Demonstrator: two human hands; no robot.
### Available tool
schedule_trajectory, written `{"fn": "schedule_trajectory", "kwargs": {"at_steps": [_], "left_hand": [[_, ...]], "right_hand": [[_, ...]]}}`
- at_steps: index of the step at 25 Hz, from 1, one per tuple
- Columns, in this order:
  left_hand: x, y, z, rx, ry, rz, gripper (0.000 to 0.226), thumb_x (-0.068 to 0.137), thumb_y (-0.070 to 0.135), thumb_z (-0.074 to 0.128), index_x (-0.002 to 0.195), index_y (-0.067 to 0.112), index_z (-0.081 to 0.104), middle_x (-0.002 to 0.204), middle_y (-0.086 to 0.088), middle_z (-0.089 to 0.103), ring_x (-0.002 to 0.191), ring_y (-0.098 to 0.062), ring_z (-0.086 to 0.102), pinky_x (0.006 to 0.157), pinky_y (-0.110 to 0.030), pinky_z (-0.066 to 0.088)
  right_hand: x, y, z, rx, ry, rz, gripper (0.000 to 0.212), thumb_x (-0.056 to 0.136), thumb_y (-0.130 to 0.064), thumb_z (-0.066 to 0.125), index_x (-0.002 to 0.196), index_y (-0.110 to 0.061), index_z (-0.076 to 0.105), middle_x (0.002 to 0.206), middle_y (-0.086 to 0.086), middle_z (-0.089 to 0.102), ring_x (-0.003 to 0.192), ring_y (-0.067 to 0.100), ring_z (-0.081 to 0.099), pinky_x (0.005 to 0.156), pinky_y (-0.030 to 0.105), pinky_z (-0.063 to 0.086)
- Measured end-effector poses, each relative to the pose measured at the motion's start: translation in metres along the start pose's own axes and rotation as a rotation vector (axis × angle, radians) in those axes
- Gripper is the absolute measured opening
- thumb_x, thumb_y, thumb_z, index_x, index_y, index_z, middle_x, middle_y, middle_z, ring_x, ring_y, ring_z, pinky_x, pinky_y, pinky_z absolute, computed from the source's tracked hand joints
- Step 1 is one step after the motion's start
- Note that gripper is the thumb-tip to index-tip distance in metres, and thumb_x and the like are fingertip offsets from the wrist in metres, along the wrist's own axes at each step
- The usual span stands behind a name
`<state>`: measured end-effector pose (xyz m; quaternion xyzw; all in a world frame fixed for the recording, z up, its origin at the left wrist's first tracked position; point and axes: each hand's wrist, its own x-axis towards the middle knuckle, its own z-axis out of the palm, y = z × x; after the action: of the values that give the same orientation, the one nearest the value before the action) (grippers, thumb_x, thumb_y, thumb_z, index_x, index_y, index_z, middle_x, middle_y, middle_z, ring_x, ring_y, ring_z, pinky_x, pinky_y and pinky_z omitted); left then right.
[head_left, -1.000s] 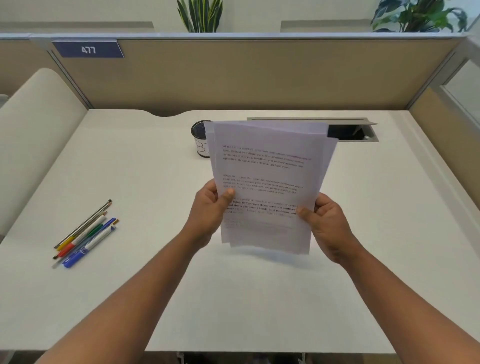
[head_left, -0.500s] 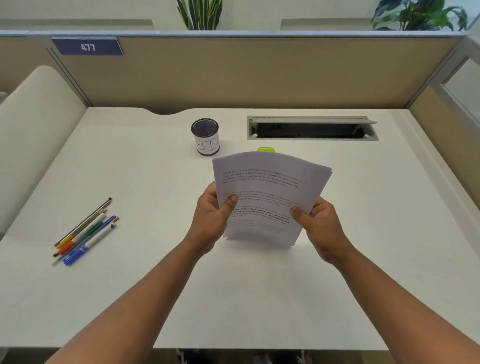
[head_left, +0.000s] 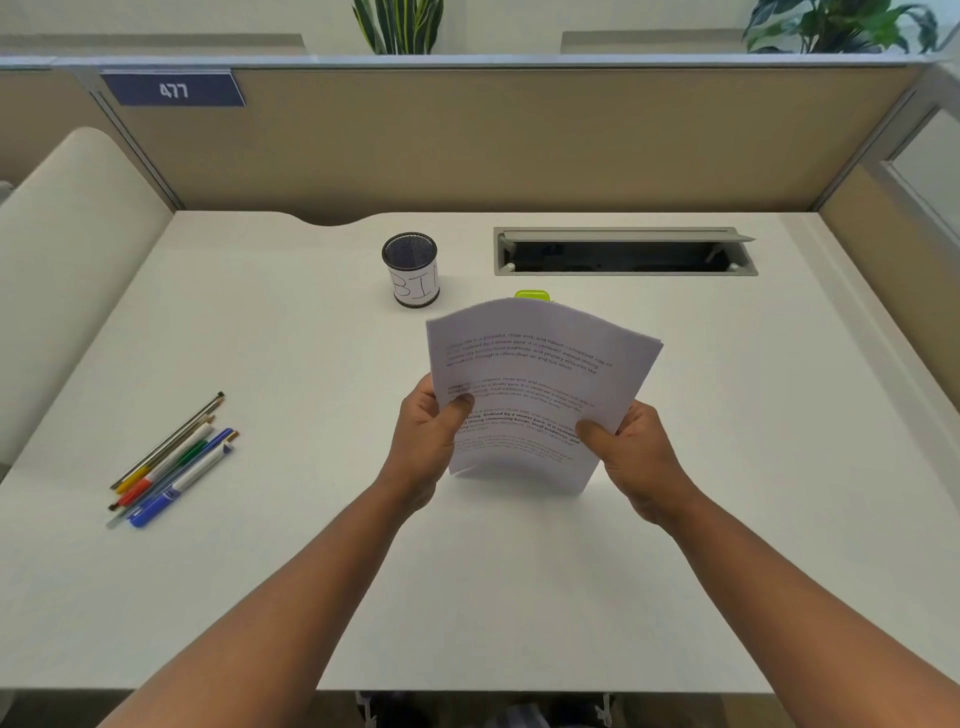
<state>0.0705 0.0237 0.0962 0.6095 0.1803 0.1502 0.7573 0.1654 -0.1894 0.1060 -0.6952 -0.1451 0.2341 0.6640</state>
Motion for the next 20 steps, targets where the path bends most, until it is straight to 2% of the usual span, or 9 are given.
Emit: {"fn": "schedule_trajectory", "kwargs": {"at_steps": [6,10,14,17,20], "left_hand": [[0.0,0.003,0.001,0.008,0.0,-0.001,0.036,0.087,0.005,0.053,0.105,0.031,0.073,0.105,0.003,0.077,0.094,-0.011,0.072,0.072,-0.02,0.055],[-0.001,-0.004,0.0,0.057,0.019,-0.042,0.039,0.084,0.01,0.054,0.1,0.038,0.075,0.105,0.005,0.077,0.094,-0.012,0.071,0.072,-0.022,0.056],[-0.003,-0.012,-0.003,0.065,-0.034,-0.062,0.028,0.091,0.011,0.062,0.11,0.028,0.073,0.111,0.0,0.077,0.102,-0.02,0.072,0.08,-0.029,0.058],[-0.004,-0.016,-0.006,0.091,-0.047,-0.088,0.022,0.097,0.016,0.066,0.118,0.02,0.07,0.115,-0.002,0.076,0.105,-0.025,0.073,0.085,-0.036,0.06],[-0.004,-0.016,-0.009,0.042,-0.046,-0.132,0.017,0.096,0.017,0.067,0.112,0.018,0.073,0.111,-0.007,0.077,0.101,-0.028,0.074,0.08,-0.035,0.061]], "right_hand": [[0.001,0.0,0.001,-0.051,0.01,0.018,0.047,0.081,-0.004,0.049,0.096,-0.04,0.076,0.1,-0.01,0.078,0.092,0.009,0.072,0.073,0.023,0.058],[0.001,0.004,0.002,-0.079,0.004,0.047,0.047,0.081,-0.001,0.049,0.095,-0.036,0.076,0.1,-0.003,0.078,0.096,0.021,0.071,0.082,0.038,0.059],[0.001,0.009,0.0,-0.08,0.002,0.09,0.045,0.084,0.006,0.048,0.097,-0.027,0.075,0.104,0.003,0.077,0.103,0.028,0.069,0.09,0.045,0.057],[0.001,0.008,-0.002,-0.121,-0.028,0.113,0.047,0.087,0.008,0.047,0.102,-0.027,0.074,0.104,-0.002,0.077,0.102,0.023,0.07,0.088,0.043,0.059],[0.001,0.005,-0.009,-0.104,-0.104,0.156,0.045,0.087,0.007,0.049,0.111,-0.024,0.072,0.108,-0.005,0.077,0.1,0.018,0.073,0.085,0.038,0.06]]}}
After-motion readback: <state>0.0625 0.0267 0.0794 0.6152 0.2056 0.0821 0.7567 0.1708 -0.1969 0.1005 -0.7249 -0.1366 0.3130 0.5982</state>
